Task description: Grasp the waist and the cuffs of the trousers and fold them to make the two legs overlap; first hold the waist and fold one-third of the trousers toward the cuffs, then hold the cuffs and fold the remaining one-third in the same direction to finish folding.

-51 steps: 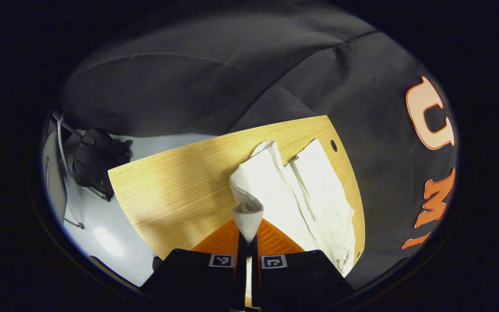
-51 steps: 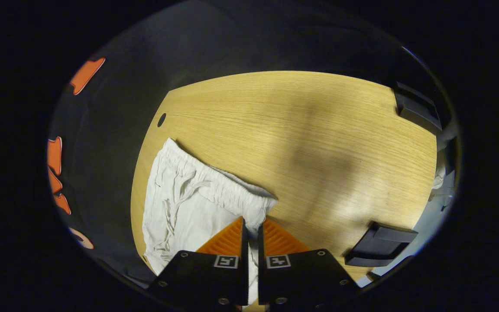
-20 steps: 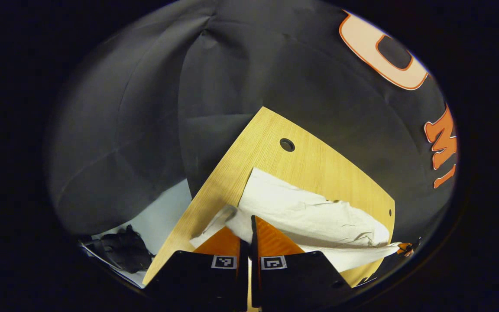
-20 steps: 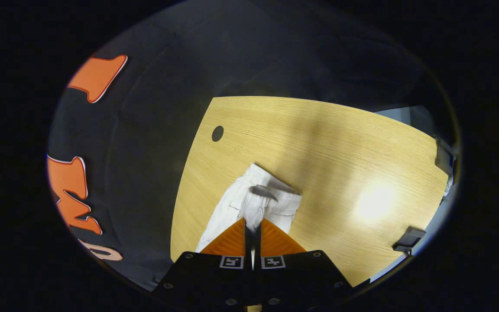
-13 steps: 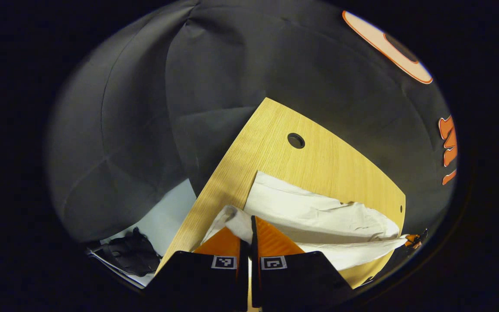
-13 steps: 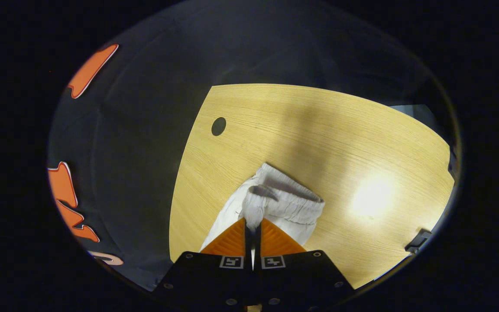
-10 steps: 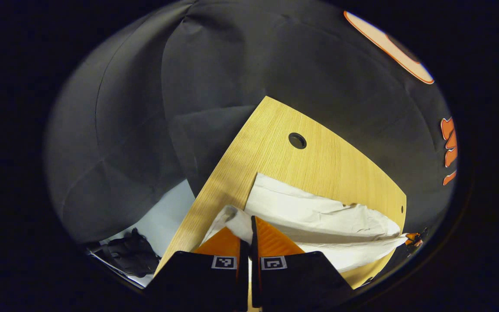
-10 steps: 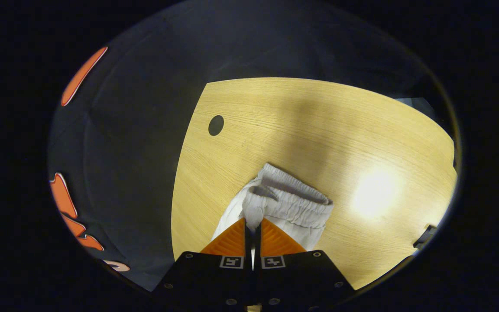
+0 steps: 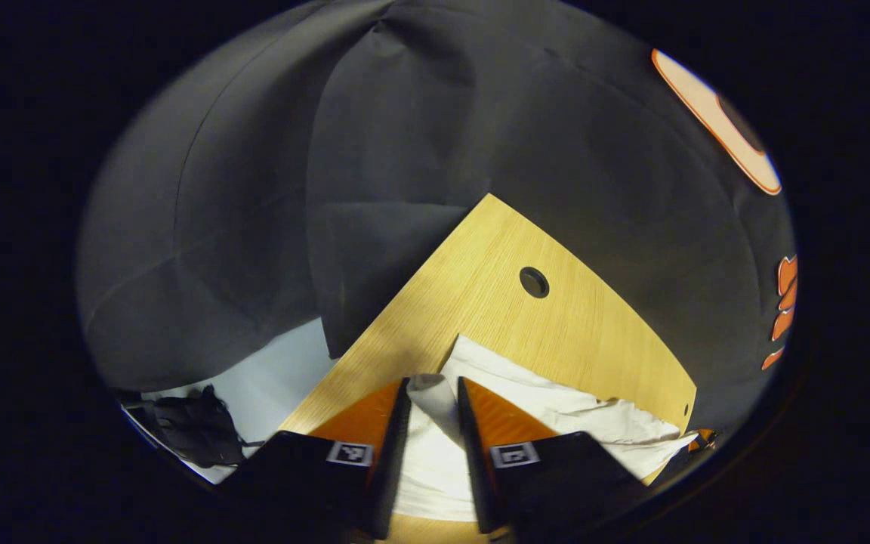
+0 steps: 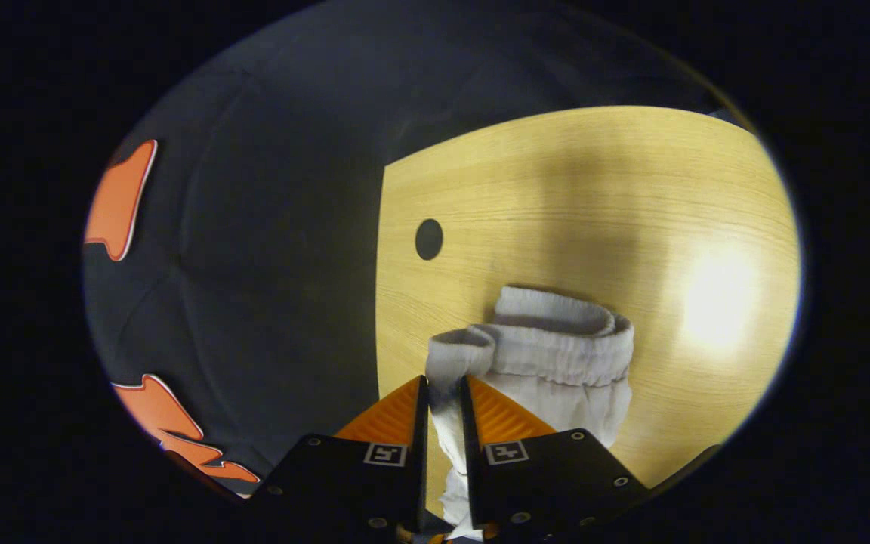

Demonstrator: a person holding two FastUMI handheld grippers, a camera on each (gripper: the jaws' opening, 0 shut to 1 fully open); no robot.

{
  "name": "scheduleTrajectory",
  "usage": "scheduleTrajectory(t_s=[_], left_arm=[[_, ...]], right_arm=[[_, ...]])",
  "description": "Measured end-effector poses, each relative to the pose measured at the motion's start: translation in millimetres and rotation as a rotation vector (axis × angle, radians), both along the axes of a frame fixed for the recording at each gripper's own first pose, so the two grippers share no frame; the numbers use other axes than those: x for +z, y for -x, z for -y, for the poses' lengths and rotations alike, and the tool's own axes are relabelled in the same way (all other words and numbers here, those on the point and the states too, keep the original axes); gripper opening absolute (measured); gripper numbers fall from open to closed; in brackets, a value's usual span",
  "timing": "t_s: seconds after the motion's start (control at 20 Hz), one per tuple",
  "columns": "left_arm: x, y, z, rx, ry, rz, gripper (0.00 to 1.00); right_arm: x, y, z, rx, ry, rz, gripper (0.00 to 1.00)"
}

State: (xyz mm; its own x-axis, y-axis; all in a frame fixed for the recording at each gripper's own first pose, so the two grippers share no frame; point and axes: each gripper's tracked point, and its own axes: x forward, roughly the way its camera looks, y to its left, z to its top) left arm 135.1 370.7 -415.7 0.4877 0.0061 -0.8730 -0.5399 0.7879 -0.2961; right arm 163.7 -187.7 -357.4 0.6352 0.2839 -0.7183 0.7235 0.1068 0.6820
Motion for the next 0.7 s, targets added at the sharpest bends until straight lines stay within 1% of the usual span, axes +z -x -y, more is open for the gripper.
scheduleTrajectory(t_s=[0.05, 0.1, 0.15, 0.2, 0.25, 0.3, 0.35, 0.4, 0.45, 0.5, 0.55, 0.6, 0.7], left_arm=[[7.4, 1.8, 2.3, -0.001, 0.005, 0.022, 0.50], [14.5, 1.4, 3.7, -0.012, 0.002, 0.033, 0.60], [22.0, 5.2, 5.6, -0.034, -0.007, 0.035, 0.70], [29.4, 3.8, 9.4, -0.060, -0.020, 0.046, 0.80], [38.2, 4.8, 14.0, -0.088, -0.034, 0.049, 0.90], [48.0, 4.1, 18.7, -0.114, -0.046, 0.051, 1.00], [52.9, 6.0, 24.1, -0.140, -0.060, 0.051, 0.95], [59.4, 6.8, 30.1, -0.165, -0.075, 0.044, 0.99], [69.8, 8.1, 37.2, -0.192, -0.091, 0.050, 0.99], [76.0, 11.4, 43.1, -0.206, -0.102, 0.053, 0.99], [84.3, 17.8, 49.6, -0.221, -0.114, 0.044, 1.00], [87.6, 23.4, 54.3, -0.236, -0.127, 0.023, 1.00], [96.4, 36.8, 65.7, -0.268, -0.144, -0.012, 0.99]], right_arm=[[5.7, -0.2, 8.1, -0.001, 0.029, 0.029, 0.27], [7.3, 2.3, 12.1, 0.017, 0.067, 0.029, 0.34], [6.4, 5.8, 12.4, 0.045, 0.104, 0.018, 0.47], [3.9, 14.4, 16.4, 0.070, 0.138, 0.000, 0.41], [0.8, 29.3, 23.9, 0.100, 0.177, -0.026, 0.45], [-3.6, 42.3, 29.7, 0.131, 0.218, -0.047, 0.54], [-7.2, 52.8, 32.5, 0.165, 0.252, -0.070, 0.58], [-11.6, 60.3, 32.7, 0.196, 0.270, -0.082, 0.67], [-18.0, 69.9, 28.5, 0.232, 0.277, -0.101, 0.66], [-20.7, 73.1, 25.1, 0.250, 0.283, -0.107, 0.80], [-25.8, 80.1, 23.5, 0.272, 0.297, -0.128, 0.87], [-31.3, 86.1, 21.9, 0.291, 0.305, -0.145, 0.92], [-41.7, 94.1, 18.6, 0.326, 0.318, -0.181, 0.96]])
